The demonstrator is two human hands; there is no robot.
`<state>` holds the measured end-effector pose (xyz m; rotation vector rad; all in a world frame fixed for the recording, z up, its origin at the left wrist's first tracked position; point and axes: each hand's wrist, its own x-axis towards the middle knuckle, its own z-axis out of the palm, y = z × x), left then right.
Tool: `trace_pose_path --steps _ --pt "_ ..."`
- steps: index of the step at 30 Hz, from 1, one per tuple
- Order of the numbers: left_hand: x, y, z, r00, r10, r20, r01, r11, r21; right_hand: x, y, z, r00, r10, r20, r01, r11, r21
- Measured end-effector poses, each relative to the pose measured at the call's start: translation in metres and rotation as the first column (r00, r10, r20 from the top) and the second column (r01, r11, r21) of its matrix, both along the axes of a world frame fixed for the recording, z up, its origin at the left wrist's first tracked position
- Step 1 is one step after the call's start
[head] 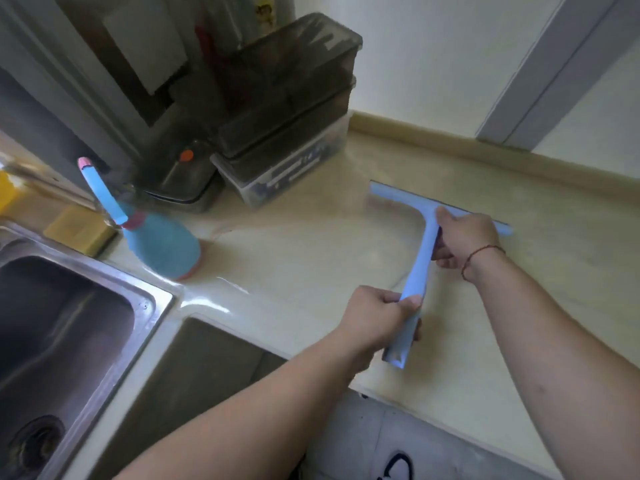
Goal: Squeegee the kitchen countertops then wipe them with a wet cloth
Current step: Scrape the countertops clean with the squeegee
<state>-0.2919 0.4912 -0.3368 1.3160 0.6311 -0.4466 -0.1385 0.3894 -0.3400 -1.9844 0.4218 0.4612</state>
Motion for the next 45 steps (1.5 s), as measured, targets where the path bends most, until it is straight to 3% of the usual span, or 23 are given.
trace_pose_path --steps 4,10,24,31,39,45 --pt "0.04 -0.015 -0.006 0.998 0.03 -0.047 -0.031 0.999 -0.023 0.045 -0.012 -0.02 1.0 0.005 0.022 -0.005 1.0 -0.023" --pt "0.03 -0.02 -0.011 0.992 0.034 -0.12 -0.034 0.999 0.008 0.042 -0.017 -0.042 0.997 0.054 -0.057 -0.051 0.997 0.059" --pt "-0.138 -0.047 0.024 0.951 0.131 -0.279 -0.125 0.991 0.039 -0.129 -0.035 -0.025 0.936 0.223 -0.271 -0.171 0.964 0.202" --pt "-0.165 -0.068 0.03 0.942 0.197 -0.273 -0.186 0.98 0.067 -0.154 -0.048 -0.016 0.934 0.246 -0.261 -0.203 0.962 0.182" --pt "-0.175 -0.073 0.034 0.964 0.155 -0.216 -0.112 0.974 0.197 -0.158 -0.055 -0.006 0.918 0.273 -0.287 -0.204 0.947 0.248" --pt "-0.127 -0.092 0.043 0.997 -0.003 -0.076 0.013 0.991 0.134 -0.127 -0.097 0.014 0.991 0.082 -0.108 -0.052 0.966 0.254"
